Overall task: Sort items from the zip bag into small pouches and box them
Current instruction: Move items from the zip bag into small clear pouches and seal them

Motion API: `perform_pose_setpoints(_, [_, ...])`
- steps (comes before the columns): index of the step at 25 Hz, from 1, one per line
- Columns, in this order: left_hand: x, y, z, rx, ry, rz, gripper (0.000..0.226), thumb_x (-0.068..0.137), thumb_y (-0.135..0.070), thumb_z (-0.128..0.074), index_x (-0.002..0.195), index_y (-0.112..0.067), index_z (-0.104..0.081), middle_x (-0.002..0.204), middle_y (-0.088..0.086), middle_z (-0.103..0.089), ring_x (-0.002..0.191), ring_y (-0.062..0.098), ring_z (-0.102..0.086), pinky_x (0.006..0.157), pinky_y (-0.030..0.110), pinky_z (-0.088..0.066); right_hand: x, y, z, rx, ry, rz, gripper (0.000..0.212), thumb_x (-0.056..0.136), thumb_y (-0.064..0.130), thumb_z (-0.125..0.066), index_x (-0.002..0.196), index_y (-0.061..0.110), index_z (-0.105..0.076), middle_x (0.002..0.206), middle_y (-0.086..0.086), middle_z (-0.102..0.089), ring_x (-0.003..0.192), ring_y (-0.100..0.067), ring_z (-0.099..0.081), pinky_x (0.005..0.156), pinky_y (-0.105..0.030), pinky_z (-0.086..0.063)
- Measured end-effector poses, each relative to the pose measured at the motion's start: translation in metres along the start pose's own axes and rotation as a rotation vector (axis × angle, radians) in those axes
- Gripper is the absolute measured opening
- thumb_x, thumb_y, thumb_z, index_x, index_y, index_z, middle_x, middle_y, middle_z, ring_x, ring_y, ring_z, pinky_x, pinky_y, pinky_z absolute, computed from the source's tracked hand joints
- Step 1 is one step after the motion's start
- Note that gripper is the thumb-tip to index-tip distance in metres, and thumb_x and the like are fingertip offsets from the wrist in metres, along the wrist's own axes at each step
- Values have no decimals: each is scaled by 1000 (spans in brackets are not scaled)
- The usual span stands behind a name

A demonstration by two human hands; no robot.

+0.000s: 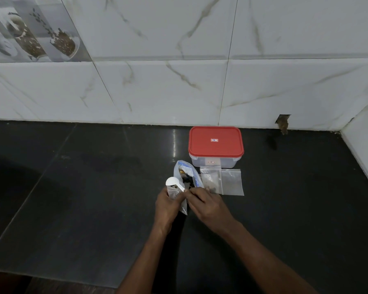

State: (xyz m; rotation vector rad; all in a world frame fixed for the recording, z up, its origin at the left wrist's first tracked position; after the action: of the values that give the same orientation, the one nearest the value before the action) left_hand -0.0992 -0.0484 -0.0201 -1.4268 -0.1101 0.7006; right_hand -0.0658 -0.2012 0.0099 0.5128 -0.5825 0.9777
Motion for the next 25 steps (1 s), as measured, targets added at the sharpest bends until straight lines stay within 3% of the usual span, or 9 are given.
perform_pose_setpoints(3, [-1, 0, 0, -8, 2, -16, 17, 86, -24, -78, 100, -16, -72, 89, 1, -79, 85, 17, -76, 75, 32, -59, -3, -2, -3, 39, -49, -34, 23, 92, 7, -66, 114, 2, -68, 100, -11, -67, 88, -18, -66, 73, -25, -55])
perform_pose_setpoints(5, [-2, -1, 1, -24, 11, -31, 16, 87, -23, -78, 102, -18, -73, 91, -1, -79, 86, 15, -76, 78, 32, -60, 1, -2, -4, 178, -98, -193, 21, 93, 9, -63, 111, 3, -70, 97, -8, -67, 85, -14, -66, 76, -23, -56])
perform_pose_setpoints(7, [-3, -2, 1, -26, 19, -36, 17, 87, -24, -78, 102, -19, -74, 92, -2, -80, 88, 14, -76, 81, 33, -60, 7, -2, 0, 393, -224, -561, 18, 90, 9, -64, 105, 7, -74, 86, -3, -68, 74, -10, -68, 70, -24, -57])
perform_pose_setpoints(9, [-4, -1, 2, -11, 11, -34, 17, 87, -25, -78, 102, -18, -74, 93, -2, -80, 88, 13, -76, 83, 36, -60, 11, -7, 2, 629, -319, -1040, 16, 86, 3, -67, 97, 10, -76, 72, -1, -71, 60, -12, -70, 62, -31, -60])
perform_pose_setpoints(11, [-5, 3, 4, -4, -4, -32, 18, 87, -26, -78, 102, -18, -74, 93, -2, -79, 88, 13, -76, 85, 38, -61, 10, -7, 1, 701, -282, -1275, 13, 85, 0, -67, 88, 10, -75, 62, -1, -72, 52, -13, -70, 59, -37, -61])
perform_pose_setpoints(17, [-14, 6, 7, 9, -2, -44, 19, 87, -28, -79, 102, -19, -74, 94, -2, -79, 90, 14, -76, 87, 43, -61, 6, 1, -10, 707, -75, -1318, 8, 87, 6, -69, 80, 3, -72, 54, -5, -68, 44, -14, -65, 51, -33, -59])
perform_pose_setpoints(21, [-17, 3, 6, 4, -8, -67, 19, 86, -29, -79, 102, -20, -74, 95, -3, -79, 90, 14, -75, 86, 41, -60, 1, -5, -7, 805, -5, -1346, 20, 87, 14, -73, 102, 2, -72, 62, -17, -67, 44, -22, -60, 45, -38, -56])
perform_pose_setpoints(23, [-20, 1, 6, 2, -18, -65, 22, 85, -32, -80, 103, -21, -74, 95, -4, -79, 91, 12, -75, 85, 38, -60, -3, -5, 1, 662, -43, -1299, 28, 86, 25, -74, 112, 16, -69, 69, -7, -68, 49, -11, -60, 49, -27, -53])
perform_pose_setpoints(25, [-23, 0, 5, 5, -32, -61, 29, 82, -36, -82, 105, -21, -73, 96, -4, -79, 90, 12, -75, 84, 38, -61, -4, 2, 12, 520, -120, -1097, 29, 86, 30, -75, 111, 16, -72, 78, 7, -66, 63, -2, -61, 62, -16, -48])
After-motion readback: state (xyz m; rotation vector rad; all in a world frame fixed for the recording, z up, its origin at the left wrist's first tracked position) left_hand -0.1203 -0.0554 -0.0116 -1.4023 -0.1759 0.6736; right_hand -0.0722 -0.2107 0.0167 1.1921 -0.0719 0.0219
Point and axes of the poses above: each hand's wrist, its own x-axis towards the middle knuckle, its own z-axis out of the back of the hand, y = z × x, the point moved 1 cm from there along x, towards the middle knuckle
